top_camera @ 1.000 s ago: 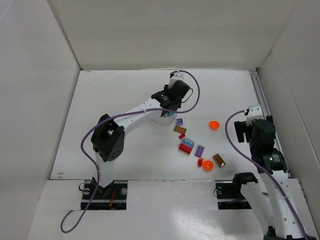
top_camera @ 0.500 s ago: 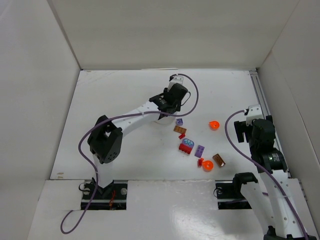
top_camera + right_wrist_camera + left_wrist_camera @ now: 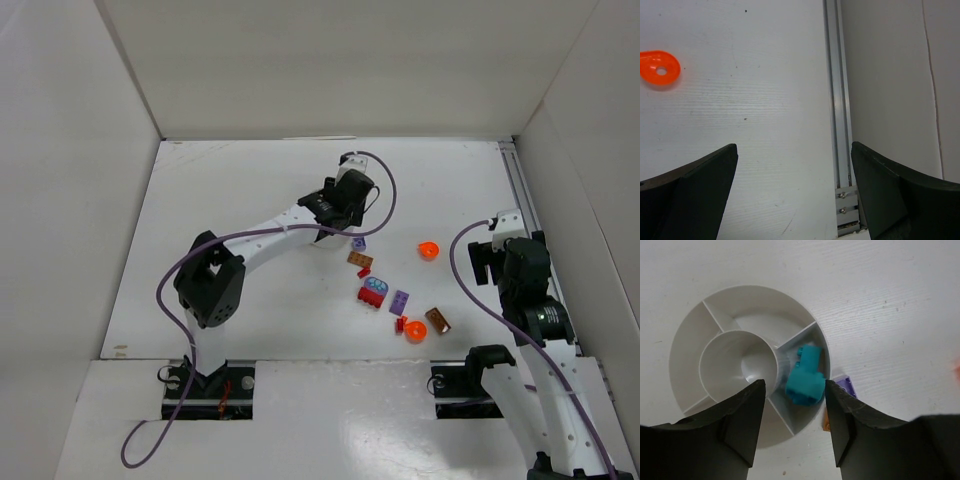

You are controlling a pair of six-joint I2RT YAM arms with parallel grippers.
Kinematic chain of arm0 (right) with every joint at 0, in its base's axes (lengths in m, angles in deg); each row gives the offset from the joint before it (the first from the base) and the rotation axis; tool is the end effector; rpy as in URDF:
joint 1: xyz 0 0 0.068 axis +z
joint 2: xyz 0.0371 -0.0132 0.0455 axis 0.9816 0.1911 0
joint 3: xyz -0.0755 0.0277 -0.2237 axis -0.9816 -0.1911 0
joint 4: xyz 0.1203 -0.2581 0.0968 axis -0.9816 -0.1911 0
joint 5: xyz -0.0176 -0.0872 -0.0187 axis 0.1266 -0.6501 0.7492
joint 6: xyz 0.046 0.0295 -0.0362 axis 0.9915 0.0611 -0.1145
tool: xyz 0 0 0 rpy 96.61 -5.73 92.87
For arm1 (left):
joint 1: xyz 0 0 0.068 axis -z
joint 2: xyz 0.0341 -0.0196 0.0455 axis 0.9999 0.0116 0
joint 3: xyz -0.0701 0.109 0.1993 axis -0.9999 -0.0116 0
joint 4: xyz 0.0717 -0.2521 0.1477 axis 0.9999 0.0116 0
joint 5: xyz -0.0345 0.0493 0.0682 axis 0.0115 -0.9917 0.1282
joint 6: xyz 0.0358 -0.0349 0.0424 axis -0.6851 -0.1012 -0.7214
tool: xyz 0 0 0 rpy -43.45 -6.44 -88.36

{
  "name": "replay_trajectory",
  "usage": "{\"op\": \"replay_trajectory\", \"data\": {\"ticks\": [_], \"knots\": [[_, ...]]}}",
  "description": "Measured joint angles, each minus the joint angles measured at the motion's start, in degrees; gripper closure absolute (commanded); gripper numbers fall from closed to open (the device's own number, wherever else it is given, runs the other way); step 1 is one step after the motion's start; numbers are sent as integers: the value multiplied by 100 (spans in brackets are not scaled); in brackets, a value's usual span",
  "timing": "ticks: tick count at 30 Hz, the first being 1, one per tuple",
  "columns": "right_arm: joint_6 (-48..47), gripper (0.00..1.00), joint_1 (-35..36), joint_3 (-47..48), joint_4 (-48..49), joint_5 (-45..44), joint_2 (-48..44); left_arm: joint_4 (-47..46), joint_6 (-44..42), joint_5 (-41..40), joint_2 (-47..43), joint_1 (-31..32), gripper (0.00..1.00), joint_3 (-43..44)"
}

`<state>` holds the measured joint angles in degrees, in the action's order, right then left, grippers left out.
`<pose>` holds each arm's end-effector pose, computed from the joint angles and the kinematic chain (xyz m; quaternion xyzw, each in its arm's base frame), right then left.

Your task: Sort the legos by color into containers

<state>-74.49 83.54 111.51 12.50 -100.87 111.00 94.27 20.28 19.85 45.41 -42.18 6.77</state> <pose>0.2098 -0.0017 0.2735 -0.0877 0.8456 -0.2206 0.4781 0.3369 -0.3332 0.2186 0.1219 0.8671 -0.0926 0.4741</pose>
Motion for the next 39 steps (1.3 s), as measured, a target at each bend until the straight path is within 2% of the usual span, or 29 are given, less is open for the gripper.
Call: {"op": "replay_trajectory", "data": {"ticks": [6,9,10,11,15,18,21,25,27,32,35,39], "knots": [[-7,1,0,0,0,2,-2,35,4,-55,72,0,50,4],[-85,1,0,-2,13,66,-11,42,-7,-13,63,15,42,9],[-136,1,0,-13,46,146,-17,48,-22,33,50,26,37,9],[-208,1,-2,-28,103,262,-17,55,-37,83,17,37,23,9],[-605,1,-2,-140,442,1069,17,20,-96,269,-511,101,0,-162],[-822,1,28,-203,791,1700,251,-66,-33,326,-1504,179,0,-675],[-807,1,367,-249,1239,2046,706,-210,247,229,-2758,256,0,-1296],[-269,1,1510,-481,2199,2059,1569,-203,1049,-199,-4295,243,0,-2323],[13,1,2090,-455,2573,1954,2188,-127,1464,-361,-4791,197,0,-2839],[778,4,3101,249,3060,1429,4098,540,2450,-505,-5381,149,0,-3950],[1388,8,3206,472,3469,1252,4839,866,2909,-503,-5536,146,0,-4269],[2157,16,3226,527,3744,920,5366,979,3200,-420,-5748,149,0,-4382]]}}
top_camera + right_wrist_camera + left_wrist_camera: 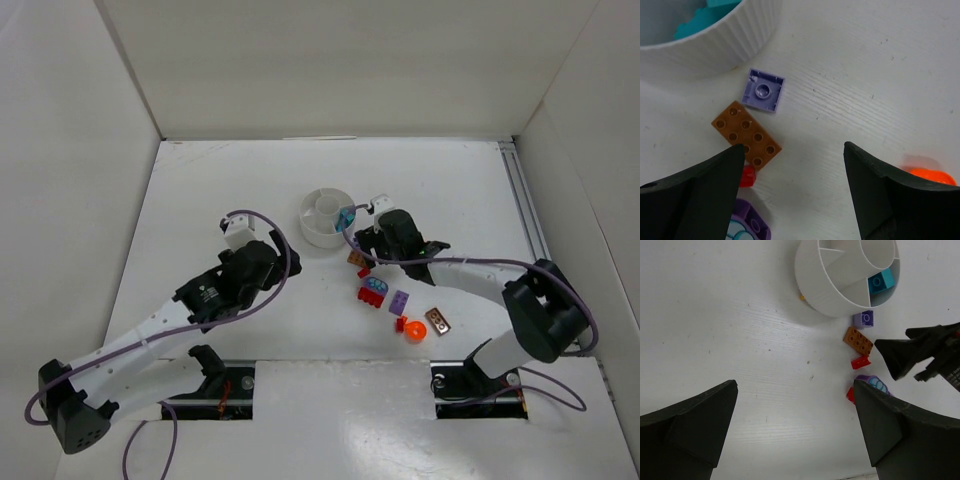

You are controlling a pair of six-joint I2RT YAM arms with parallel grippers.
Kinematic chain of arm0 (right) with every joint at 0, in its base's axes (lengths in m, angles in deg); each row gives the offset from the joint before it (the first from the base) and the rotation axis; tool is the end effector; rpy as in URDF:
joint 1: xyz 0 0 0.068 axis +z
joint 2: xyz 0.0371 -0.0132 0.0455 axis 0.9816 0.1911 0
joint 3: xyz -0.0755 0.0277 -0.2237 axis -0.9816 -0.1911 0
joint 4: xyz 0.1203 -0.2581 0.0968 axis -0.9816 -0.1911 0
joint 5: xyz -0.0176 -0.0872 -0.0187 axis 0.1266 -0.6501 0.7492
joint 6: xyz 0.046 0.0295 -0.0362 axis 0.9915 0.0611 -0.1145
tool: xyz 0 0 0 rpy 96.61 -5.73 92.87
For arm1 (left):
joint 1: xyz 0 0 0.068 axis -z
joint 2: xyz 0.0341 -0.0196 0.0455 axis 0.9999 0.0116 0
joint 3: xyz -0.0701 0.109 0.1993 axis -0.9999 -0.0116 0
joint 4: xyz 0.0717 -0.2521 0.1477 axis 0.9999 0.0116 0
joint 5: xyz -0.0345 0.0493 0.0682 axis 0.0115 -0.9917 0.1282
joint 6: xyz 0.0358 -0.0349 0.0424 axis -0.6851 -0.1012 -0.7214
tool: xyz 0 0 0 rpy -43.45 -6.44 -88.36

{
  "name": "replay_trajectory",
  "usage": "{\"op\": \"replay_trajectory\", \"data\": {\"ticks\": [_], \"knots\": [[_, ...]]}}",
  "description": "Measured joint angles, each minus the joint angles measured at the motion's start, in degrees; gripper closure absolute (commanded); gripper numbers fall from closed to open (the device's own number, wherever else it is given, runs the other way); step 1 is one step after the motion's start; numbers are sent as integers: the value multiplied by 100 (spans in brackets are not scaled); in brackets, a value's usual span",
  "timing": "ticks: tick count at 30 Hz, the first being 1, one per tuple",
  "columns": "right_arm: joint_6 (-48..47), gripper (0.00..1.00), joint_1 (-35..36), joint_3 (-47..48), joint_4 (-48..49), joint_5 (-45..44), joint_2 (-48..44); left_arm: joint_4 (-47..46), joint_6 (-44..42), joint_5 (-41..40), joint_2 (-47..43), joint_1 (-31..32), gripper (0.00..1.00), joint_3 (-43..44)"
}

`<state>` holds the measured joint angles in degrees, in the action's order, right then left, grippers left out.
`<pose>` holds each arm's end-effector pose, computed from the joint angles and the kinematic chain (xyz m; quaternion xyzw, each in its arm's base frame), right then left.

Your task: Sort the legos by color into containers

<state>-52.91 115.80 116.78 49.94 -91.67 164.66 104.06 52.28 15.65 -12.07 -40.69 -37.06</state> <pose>0.2899 0.2040 0.1211 -0.2293 0.8709 0.0541 0.4314 0.1926 -0.1828 0.2497 -0.1335 0.8455 -0.2264 0.4649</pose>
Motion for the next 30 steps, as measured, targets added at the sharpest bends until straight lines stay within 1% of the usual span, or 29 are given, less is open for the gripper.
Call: {"op": "replay_trajectory", "data": {"ticks": [4,7,8,15,19,21,22,24,25,26,28,30], "knots": [[461,19,13,293,131,-168,466,-20,61,94,-103,0,0,0],[625,19,26,540,317,-192,765,-46,63,151,-103,0,0,-13],[684,21,33,590,387,-197,835,-55,61,157,-103,0,0,-20],[920,27,42,629,656,-343,1139,-170,59,122,-127,0,0,-96],[984,27,42,721,739,-363,1434,-223,61,63,-190,0,0,-140],[986,30,42,807,780,-363,1589,-267,63,-7,-269,0,0,-240],[986,34,39,850,817,-363,1672,-260,66,-48,-302,0,0,-282],[986,38,42,896,870,-356,1801,-258,94,-118,-356,0,0,-352],[988,41,42,898,876,-358,1834,-251,114,-142,-396,0,0,-372],[988,41,42,901,887,-361,1849,-251,129,-166,-433,0,0,-387],[1001,45,42,901,905,-372,1869,-264,157,-203,-551,0,0,-431],[999,50,42,901,955,-389,1873,-251,177,-240,-664,0,0,-470]]}}
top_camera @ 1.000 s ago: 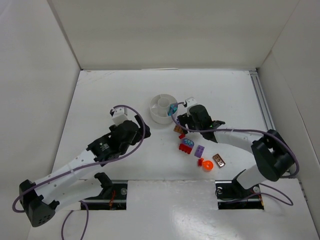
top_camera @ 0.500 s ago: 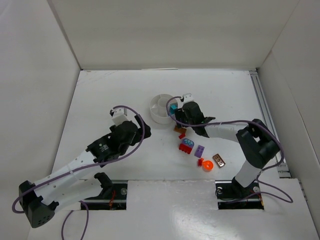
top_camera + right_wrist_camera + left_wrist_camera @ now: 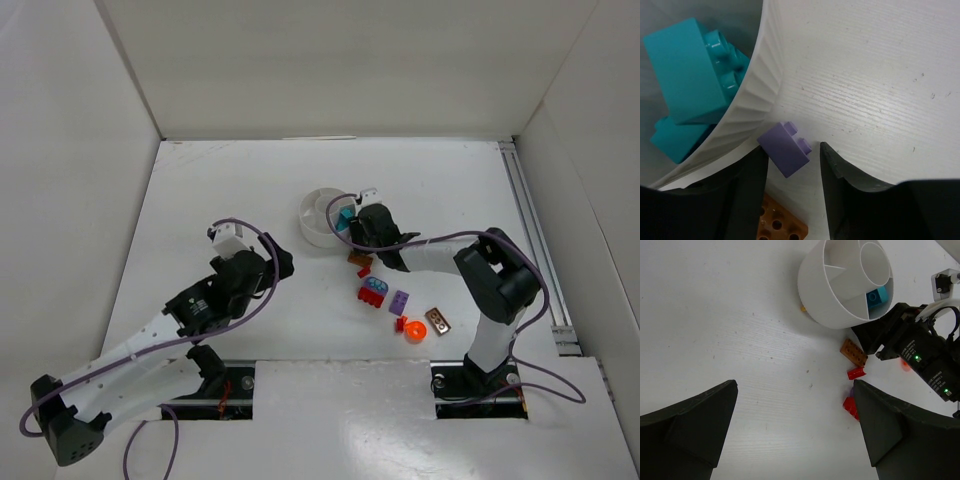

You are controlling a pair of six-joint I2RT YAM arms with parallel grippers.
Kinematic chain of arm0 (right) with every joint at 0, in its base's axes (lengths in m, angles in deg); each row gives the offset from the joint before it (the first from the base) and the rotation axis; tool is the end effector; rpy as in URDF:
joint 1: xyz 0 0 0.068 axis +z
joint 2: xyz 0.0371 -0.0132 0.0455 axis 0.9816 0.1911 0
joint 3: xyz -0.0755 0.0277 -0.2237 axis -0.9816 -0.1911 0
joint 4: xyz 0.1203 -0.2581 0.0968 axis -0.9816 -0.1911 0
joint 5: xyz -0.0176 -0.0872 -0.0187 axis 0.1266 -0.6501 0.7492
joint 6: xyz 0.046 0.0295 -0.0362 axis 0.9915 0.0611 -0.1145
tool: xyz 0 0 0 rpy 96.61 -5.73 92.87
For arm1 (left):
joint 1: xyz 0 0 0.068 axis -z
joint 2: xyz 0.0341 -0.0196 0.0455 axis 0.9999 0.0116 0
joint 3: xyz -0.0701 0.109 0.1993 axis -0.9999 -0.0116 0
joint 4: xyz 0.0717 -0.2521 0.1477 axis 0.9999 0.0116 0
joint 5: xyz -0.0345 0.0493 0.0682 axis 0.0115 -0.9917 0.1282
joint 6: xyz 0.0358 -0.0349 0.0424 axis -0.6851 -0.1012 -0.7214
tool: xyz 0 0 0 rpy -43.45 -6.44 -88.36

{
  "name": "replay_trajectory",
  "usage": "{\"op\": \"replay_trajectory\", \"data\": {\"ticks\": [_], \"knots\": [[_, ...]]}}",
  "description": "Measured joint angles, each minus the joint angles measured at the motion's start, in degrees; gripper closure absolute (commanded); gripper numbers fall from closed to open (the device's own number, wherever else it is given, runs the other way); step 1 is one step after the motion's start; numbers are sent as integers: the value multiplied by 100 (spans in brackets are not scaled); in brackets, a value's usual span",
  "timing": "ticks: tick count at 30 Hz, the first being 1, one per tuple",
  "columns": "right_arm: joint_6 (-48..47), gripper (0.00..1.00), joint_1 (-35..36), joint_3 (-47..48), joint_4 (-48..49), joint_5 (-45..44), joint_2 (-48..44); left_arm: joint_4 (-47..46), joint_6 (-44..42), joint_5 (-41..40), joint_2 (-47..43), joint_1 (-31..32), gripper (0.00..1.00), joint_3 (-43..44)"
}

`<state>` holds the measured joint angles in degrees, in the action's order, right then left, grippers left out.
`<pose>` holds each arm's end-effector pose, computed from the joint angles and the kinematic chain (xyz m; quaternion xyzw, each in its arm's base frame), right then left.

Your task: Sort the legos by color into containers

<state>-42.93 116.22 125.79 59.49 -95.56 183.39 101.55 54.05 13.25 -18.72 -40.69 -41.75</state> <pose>0.3268 0.2310 0.0741 -0.1414 0.8872 0.0639 0.4346 0.1833 -0.1692 0.2498 -0.1643 0.8191 -0.2488 0.4901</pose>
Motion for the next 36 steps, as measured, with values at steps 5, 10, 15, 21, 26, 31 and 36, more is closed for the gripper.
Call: {"op": "replay_trajectory", "data": {"ticks": [5,10,15,21,26,31,36], "knots": [[-28,72,0,0,70,-59,0,-4,33,-37,-57,0,0,0],[-267,81,0,-129,105,-87,-214,4,37,-42,-55,0,0,-2],[-841,83,-4,-448,22,-219,-1300,28,61,-44,-50,0,0,-4],[-2013,82,52,35,63,109,-2092,-11,81,-44,52,0,0,-103],[-2741,82,417,868,20,560,-1676,-31,74,-42,201,-15,0,-103],[-3084,77,603,1346,-83,1034,-994,-85,26,28,363,-114,0,-103],[-3268,72,678,1589,-407,1176,-542,-98,-9,103,424,-151,0,-103]]}}
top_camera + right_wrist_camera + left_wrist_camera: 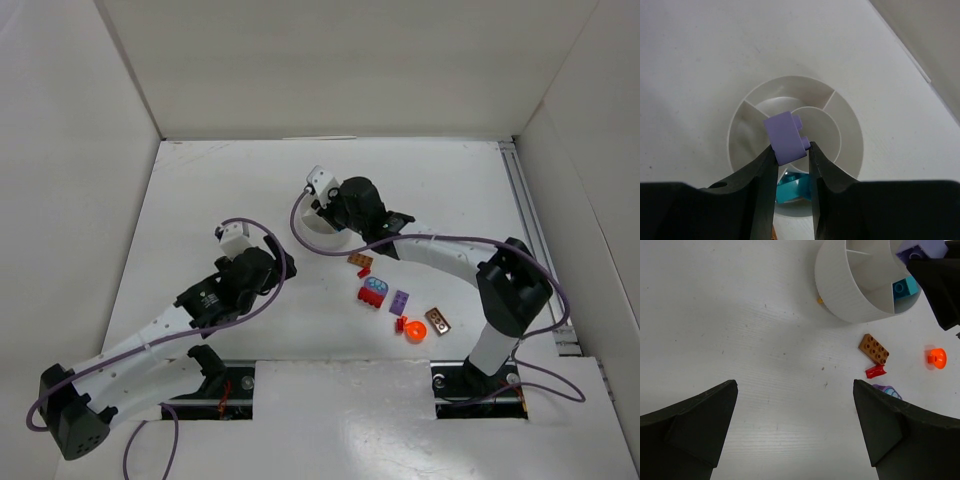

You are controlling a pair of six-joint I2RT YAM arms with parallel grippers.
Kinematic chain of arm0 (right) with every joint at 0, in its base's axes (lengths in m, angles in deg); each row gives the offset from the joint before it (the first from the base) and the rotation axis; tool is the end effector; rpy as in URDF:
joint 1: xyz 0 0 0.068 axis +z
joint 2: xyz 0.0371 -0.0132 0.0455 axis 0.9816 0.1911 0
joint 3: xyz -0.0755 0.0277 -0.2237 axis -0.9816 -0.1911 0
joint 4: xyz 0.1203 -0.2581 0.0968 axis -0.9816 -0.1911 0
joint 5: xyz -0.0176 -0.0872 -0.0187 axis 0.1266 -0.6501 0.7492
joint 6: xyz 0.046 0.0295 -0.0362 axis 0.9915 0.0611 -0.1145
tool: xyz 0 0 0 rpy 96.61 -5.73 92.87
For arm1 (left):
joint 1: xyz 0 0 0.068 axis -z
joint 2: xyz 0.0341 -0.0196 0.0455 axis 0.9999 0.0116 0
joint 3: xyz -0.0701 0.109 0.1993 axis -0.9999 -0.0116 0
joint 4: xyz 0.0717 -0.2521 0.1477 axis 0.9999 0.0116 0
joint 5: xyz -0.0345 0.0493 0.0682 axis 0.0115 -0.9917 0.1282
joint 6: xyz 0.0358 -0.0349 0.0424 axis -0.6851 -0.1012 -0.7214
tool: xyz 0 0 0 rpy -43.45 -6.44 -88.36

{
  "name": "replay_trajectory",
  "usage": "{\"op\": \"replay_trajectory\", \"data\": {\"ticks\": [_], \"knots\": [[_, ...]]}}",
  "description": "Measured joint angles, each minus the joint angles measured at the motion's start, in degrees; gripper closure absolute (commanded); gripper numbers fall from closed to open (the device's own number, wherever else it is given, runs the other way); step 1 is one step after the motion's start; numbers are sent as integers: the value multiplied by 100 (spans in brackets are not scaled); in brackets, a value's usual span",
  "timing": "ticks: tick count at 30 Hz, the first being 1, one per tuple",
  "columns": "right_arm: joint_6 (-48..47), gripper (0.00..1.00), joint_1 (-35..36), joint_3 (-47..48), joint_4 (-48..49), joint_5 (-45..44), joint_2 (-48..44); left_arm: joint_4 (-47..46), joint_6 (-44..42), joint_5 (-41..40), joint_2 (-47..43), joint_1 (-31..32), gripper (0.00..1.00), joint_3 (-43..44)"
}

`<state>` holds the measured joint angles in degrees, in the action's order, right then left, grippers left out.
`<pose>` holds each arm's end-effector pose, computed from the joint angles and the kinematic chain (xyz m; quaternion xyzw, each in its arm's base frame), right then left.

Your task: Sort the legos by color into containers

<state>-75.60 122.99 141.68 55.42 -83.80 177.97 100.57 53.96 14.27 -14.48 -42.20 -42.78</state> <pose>0.3259 0.3100 0.2053 -0.4300 0.7105 0.0848 0.5505 0.1939 -0.1722 0.2270 -0.1629 0.8378 -0.2206 0.4721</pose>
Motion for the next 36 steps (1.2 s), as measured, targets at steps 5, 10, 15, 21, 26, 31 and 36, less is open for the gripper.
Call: {"op": "replay_trajectory", "data": {"ticks": [5,10,15,21,26,31,36], "knots": [[-57,64,13,26,-184,17,57,0,-26,31,2,0,0,0],[-81,54,48,37,-203,35,57,0,-28,59,2,0,0,0],[-127,41,70,37,-223,133,57,-2,-28,105,48,0,0,0],[-146,39,70,35,-260,208,33,-4,-46,190,111,0,0,0],[-149,30,70,-345,-396,166,-590,-92,-136,299,151,0,0,0],[-83,23,72,-1093,-841,-4,-1834,-247,-330,507,254,0,0,0],[586,16,72,-2087,-2050,-291,-2968,-433,-505,758,544,0,0,0]]}}
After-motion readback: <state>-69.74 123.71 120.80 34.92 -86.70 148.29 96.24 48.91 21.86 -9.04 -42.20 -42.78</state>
